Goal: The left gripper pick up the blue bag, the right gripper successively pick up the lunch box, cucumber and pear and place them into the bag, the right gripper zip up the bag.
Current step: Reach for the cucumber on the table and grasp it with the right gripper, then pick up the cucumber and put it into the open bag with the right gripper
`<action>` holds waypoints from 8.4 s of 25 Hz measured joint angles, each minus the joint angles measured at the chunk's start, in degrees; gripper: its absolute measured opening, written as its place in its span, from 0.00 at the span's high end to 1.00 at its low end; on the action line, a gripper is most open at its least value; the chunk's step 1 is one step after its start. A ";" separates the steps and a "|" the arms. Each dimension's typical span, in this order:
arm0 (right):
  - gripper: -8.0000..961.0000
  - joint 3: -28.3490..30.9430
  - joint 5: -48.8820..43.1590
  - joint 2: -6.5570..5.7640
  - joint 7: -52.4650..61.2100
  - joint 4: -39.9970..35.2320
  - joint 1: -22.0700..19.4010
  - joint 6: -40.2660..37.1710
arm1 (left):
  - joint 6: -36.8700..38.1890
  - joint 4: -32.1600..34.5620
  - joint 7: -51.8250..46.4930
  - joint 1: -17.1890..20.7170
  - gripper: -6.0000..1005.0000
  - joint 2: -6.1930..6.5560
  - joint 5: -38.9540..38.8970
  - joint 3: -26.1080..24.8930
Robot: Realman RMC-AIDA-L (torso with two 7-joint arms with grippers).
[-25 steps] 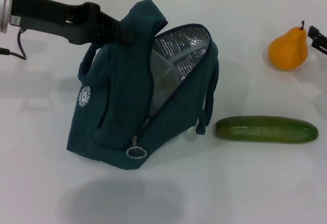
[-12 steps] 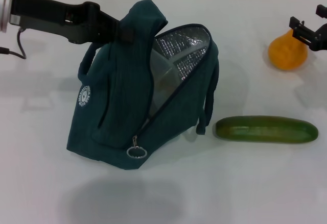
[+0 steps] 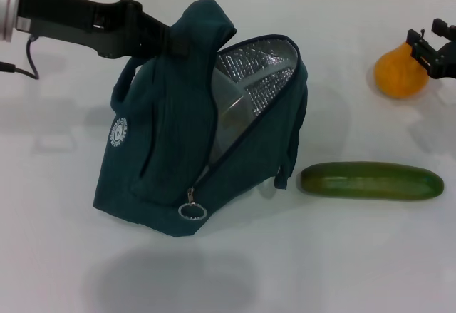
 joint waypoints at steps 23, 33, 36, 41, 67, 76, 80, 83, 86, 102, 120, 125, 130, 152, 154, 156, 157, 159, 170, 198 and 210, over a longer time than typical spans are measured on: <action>0.96 0.39 0.28 0.08 -0.21 0.58 1.35 1.41 | 0.00 -0.06 0.00 -0.60 0.95 0.00 0.37 0.00; 0.96 0.08 0.04 0.12 -0.09 0.60 0.34 -3.34 | -0.01 -0.07 -0.05 -0.55 0.95 -0.02 0.49 -0.08; 0.96 -1.48 0.00 0.14 1.35 0.65 -0.92 -7.33 | 0.00 -0.08 -0.07 -0.38 0.95 -0.02 0.53 -0.16; 0.96 -3.17 -0.01 0.16 3.88 0.64 -1.75 -9.57 | -0.01 -0.05 -0.08 -0.33 0.95 -0.02 0.54 -0.21; 0.73 -9.48 0.18 -0.14 7.52 -0.16 -4.05 -17.39 | -0.11 -0.41 0.45 -0.46 0.95 0.07 0.52 -0.35; 0.34 -7.99 -2.01 -4.57 18.83 -13.20 -8.66 -20.06 | -0.44 -0.49 0.52 -0.25 0.95 0.25 0.52 -0.35; 0.21 -7.88 -12.95 -9.23 33.96 -21.69 -7.96 -20.31 | -0.55 -0.59 0.53 -0.24 0.95 0.37 0.53 -0.35; 0.14 -5.10 -28.34 -12.73 49.35 -28.19 -4.65 -23.99 | -0.61 -0.62 0.53 -0.28 0.95 0.48 0.60 -0.35; 0.12 4.21 -45.90 -13.59 59.77 -30.81 1.01 -35.96 | -0.66 -0.67 0.53 -0.50 0.95 0.59 0.67 -0.35; 0.13 12.21 -95.73 -6.13 61.27 -32.45 19.37 -55.21 | -2.07 -0.76 0.32 -1.07 0.95 0.60 0.72 -0.02; 0.13 5.72 -101.10 0.30 57.03 -26.84 19.46 -40.13 | -2.13 -0.93 0.21 -2.19 0.95 0.68 1.21 -0.27; 0.13 4.59 -100.97 0.61 57.06 -25.56 19.43 -38.08 | -2.16 -0.93 0.21 -2.30 0.95 0.66 1.24 -0.15; 0.13 4.13 -100.81 0.66 57.10 -25.49 19.42 -37.75 | -2.19 -0.93 0.17 -2.30 0.95 0.63 1.24 -0.11; 0.33 17.51 -89.22 -1.62 55.79 -34.27 20.41 -69.25 | -2.20 -0.93 0.30 -1.80 0.95 0.78 1.22 -0.44; 0.33 20.14 -86.87 -2.19 55.50 -34.26 20.35 -72.33 | -2.20 -0.94 0.21 -1.75 0.95 0.78 1.17 -0.44; 0.33 23.77 -83.04 -3.08 55.11 -33.72 19.76 -74.55 | -2.20 -0.93 0.18 -1.70 0.95 0.78 0.99 -0.45; 0.33 25.02 -81.45 -3.44 54.99 -33.38 19.48 -75.03 | -2.20 -0.93 0.18 -1.70 0.95 0.74 0.91 -0.45; 0.33 29.97 -74.84 -5.05 54.79 -31.28 17.70 -75.32 | -2.20 -0.93 0.13 -1.80 0.95 0.55 0.85 -0.45; 0.33 40.87 -51.91 -4.98 50.43 -9.15 11.20 -62.32 | -2.16 -2.17 0.09 -1.93 0.95 0.61 0.70 -0.45; 0.31 36.81 -41.66 1.05 28.29 25.05 21.10 -44.41 | -2.21 -4.62 1.38 -2.01 0.95 -0.02 -3.62 -0.27; 0.30 36.99 -43.71 1.05 20.28 31.20 23.92 -42.72 | -2.20 -4.62 1.96 -1.18 0.95 -0.05 -3.29 -0.44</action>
